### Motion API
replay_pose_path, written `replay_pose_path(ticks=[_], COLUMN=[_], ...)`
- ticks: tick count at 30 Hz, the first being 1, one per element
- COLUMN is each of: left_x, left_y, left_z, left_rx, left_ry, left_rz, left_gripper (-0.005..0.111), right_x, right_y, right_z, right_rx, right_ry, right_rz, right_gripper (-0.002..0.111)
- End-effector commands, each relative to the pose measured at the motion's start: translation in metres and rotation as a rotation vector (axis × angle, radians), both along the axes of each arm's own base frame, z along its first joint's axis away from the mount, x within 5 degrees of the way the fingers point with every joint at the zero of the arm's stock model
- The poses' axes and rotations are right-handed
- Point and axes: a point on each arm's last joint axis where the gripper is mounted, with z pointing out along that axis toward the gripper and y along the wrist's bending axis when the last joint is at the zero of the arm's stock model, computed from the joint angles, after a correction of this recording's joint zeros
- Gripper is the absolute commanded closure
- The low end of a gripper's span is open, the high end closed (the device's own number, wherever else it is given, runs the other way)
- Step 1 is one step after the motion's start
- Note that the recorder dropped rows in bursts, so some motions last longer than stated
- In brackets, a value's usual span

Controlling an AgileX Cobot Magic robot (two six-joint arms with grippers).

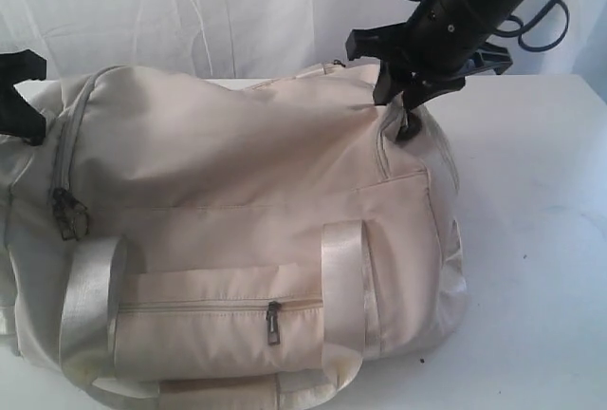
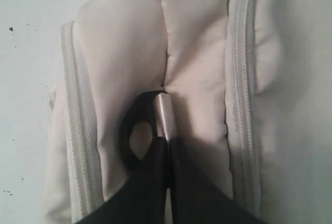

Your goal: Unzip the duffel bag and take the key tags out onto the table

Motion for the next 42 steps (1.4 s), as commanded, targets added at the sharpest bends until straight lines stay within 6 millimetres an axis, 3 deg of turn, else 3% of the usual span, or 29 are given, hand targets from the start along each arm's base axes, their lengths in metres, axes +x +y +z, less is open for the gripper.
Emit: replay_pose_path(ticks=[1,9,19,22,26,29,34,36,42], left_x=[0.0,-0.004,-0.019,-0.021,-0.02,-0.019,-0.008,-0.001,0.031], left_y=[0.002,0.004,0.004,0.004,0.001,0.0,-0.006,-0.009,-0.01], left_z=[0.009,0.032,0.055,0.057,0.057,0.058,0.05,0.047,0.04], left_rx=[0.028,0.07,0.085,0.077,0.032,0.014,-0.049,-0.09,-0.133], left_ry=[-0.059,-0.142,-0.217,-0.222,-0.208,-0.219,-0.222,-0.229,-0.21], left_rz=[0.002,0.002,0.005,0.013,0.022,0.03,-0.025,-0.045,-0.052], left_gripper=[0.106,0.106,0.107,0.107,0.106,0.093,0.052,0.04,0.041], right_x=[0.006,-0.002,-0.032,-0.037,-0.037,-0.033,-0.015,-0.003,0.023], right_y=[-0.014,-0.047,-0.052,-0.049,-0.048,-0.05,-0.055,-0.056,-0.054], right_z=[-0.001,0.03,0.066,0.072,0.073,0.074,0.062,0.051,0.017], right_rx=[-0.015,-0.03,0.036,0.088,0.098,0.079,0.037,0.031,0.033], right_ry=[-0.015,-0.066,-0.083,-0.09,-0.095,-0.139,-0.154,-0.122,-0.055], right_rz=[-0.001,-0.02,0.011,0.051,0.051,0.034,-0.031,-0.049,-0.081], right_gripper=[0.108,0.108,0.107,0.096,0.06,0.04,0.038,0.038,0.038])
